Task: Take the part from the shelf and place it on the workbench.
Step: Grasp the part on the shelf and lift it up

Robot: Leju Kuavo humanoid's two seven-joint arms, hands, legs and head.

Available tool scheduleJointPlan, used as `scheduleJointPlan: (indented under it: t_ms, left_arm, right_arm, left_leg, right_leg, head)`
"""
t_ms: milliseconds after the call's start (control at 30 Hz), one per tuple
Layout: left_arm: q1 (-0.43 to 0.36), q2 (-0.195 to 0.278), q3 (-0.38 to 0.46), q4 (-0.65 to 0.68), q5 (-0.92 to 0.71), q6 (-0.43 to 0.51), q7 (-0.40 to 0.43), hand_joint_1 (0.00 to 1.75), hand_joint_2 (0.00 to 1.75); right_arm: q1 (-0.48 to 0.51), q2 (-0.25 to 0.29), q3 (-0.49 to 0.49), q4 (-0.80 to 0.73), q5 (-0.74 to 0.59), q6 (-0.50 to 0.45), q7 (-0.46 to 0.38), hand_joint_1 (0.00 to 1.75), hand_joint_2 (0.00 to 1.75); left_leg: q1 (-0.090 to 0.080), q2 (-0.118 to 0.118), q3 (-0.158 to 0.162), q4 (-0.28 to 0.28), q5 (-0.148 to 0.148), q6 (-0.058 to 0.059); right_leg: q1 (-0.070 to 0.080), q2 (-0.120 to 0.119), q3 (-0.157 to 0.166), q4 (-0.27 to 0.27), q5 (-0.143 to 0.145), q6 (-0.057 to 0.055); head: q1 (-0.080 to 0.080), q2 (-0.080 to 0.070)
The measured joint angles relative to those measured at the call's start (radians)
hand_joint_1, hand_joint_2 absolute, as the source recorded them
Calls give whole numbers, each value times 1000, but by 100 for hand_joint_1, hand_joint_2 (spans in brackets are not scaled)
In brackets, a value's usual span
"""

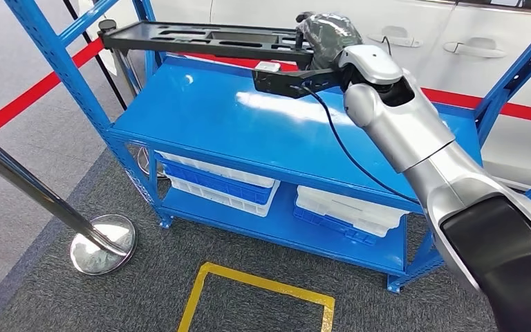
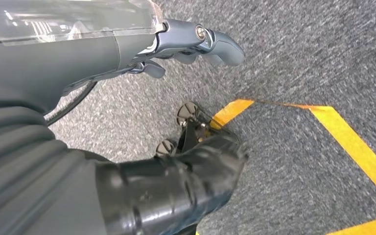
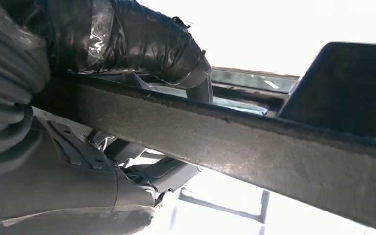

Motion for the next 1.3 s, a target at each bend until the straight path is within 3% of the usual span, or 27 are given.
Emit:
scheduleJointPlan:
  t_ms: [500,933,1200,1300]
  left_arm:
    - [-3,-1,18,0,-15,8,-8,0,175]
    - [-3,-1,21,0,-39,16,-17,0,175]
    - [-4,-1,22,0,-52,23,-19,0,175]
    - [-5,-1,22,0,-55,23,-20,0,175]
  right_arm:
    - [12,-29,-31,-25,-15,-29,-5,175,175]
    - [35,-80,4,-77,-38,-14,-70,175,175]
    - [48,-97,15,-99,-43,-19,-62,175,175]
    - [47,-100,15,-107,-43,-19,-58,175,175]
  left_leg:
    - [0,0,0,0,0,0]
    - [-2,0,-2,2,-1,2]
    - [-3,0,-7,13,-7,12]
    - [1,1,0,0,-2,23]
  right_leg:
    - [0,1,-1,0,0,0]
    - [-5,0,-1,-1,0,1]
    - [-8,1,0,-2,1,10]
    - [-6,1,3,-5,0,20]
  head:
    - [0,0]
    - [0,0]
    - [0,0]
    - [0,0]
